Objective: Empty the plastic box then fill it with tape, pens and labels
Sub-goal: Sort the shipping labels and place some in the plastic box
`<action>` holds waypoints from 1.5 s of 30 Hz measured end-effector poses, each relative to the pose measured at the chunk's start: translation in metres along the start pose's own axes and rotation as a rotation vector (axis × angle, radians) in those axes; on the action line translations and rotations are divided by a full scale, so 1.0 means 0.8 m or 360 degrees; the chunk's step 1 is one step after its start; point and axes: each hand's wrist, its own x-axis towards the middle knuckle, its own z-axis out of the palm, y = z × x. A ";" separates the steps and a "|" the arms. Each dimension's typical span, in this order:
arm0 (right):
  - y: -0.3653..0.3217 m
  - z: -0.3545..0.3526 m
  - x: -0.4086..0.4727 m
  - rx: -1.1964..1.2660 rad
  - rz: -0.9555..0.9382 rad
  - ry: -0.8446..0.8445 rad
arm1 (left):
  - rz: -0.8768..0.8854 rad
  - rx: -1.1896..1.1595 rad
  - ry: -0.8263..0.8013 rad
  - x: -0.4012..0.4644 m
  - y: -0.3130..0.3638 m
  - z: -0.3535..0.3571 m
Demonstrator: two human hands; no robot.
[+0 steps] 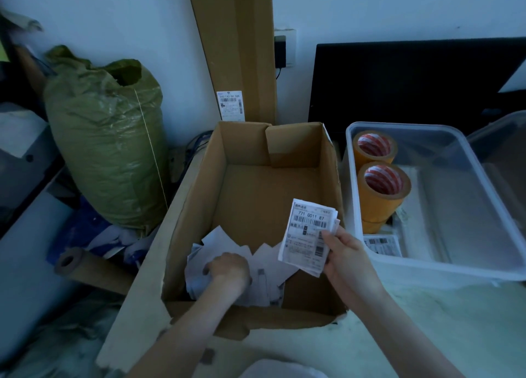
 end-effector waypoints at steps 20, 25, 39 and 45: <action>0.009 0.005 0.002 -0.0018 0.0019 0.0005 | 0.0143 0.0117 0.0047 0.018 -0.013 -0.003; 0.007 0.005 0.002 -0.0051 -0.0002 0.0027 | 0.0082 -0.0450 0.0293 0.004 -0.045 -0.040; 0.005 0.014 -0.001 -0.0022 0.0008 0.0028 | 0.0695 -0.1959 0.0492 -0.089 -0.048 -0.098; 0.002 0.012 -0.001 0.0294 0.0110 -0.0118 | 0.0731 -0.2103 0.0528 -0.079 -0.022 -0.082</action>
